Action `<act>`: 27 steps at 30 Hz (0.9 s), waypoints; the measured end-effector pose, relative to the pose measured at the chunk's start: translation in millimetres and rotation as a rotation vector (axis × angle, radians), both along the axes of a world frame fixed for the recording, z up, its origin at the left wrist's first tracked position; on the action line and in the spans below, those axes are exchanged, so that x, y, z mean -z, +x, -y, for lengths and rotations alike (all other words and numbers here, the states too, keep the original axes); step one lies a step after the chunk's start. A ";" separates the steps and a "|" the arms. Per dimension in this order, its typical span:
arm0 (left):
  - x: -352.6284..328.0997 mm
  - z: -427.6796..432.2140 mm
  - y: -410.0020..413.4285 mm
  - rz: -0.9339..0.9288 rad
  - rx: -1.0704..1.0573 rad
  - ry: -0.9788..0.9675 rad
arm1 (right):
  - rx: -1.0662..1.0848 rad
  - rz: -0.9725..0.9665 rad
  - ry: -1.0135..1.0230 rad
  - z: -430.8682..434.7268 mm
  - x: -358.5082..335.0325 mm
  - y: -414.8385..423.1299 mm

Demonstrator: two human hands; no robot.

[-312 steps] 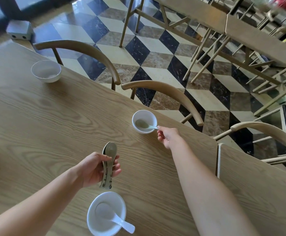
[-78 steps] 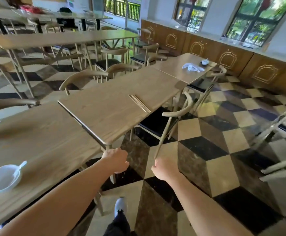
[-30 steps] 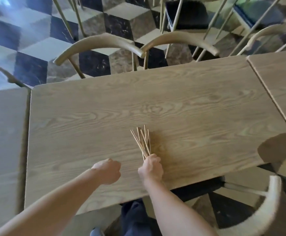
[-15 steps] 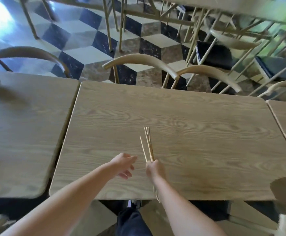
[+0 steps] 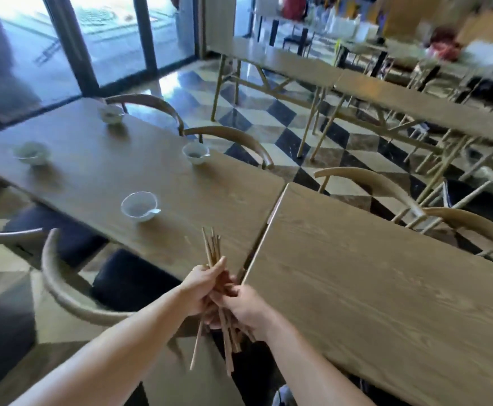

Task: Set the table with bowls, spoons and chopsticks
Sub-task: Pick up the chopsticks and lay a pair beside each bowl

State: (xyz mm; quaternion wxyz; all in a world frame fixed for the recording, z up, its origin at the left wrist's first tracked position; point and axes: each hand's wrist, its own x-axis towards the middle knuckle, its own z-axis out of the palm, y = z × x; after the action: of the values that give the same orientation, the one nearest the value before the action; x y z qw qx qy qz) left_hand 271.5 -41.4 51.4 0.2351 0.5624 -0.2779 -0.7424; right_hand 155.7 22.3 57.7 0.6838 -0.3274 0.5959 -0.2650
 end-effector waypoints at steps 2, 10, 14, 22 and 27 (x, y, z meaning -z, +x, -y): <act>-8.4 -2.9 40.1 -0.054 -0.130 -0.002 | -0.031 0.016 -0.008 2.9 -6.1 38.9; -30.3 2.0 151.5 -0.214 -0.298 -0.026 | -0.041 0.017 0.019 20.8 -19.8 147.0; -22.6 11.8 177.5 -0.212 -0.310 -0.050 | -0.069 -0.022 0.067 38.9 -20.0 167.6; 3.7 58.3 188.5 -0.198 -0.405 -0.059 | -0.111 -0.221 0.020 87.4 4.6 182.5; 3.5 122.8 191.9 -0.102 -0.284 -0.052 | -0.057 -0.028 0.147 128.2 9.9 174.2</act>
State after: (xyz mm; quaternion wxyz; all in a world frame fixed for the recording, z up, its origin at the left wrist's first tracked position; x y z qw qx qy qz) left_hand 463.4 -164.3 47.9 0.3660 0.5513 -0.2024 -0.7219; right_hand 329.9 -105.8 47.8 0.7047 -0.2970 0.6137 -0.1962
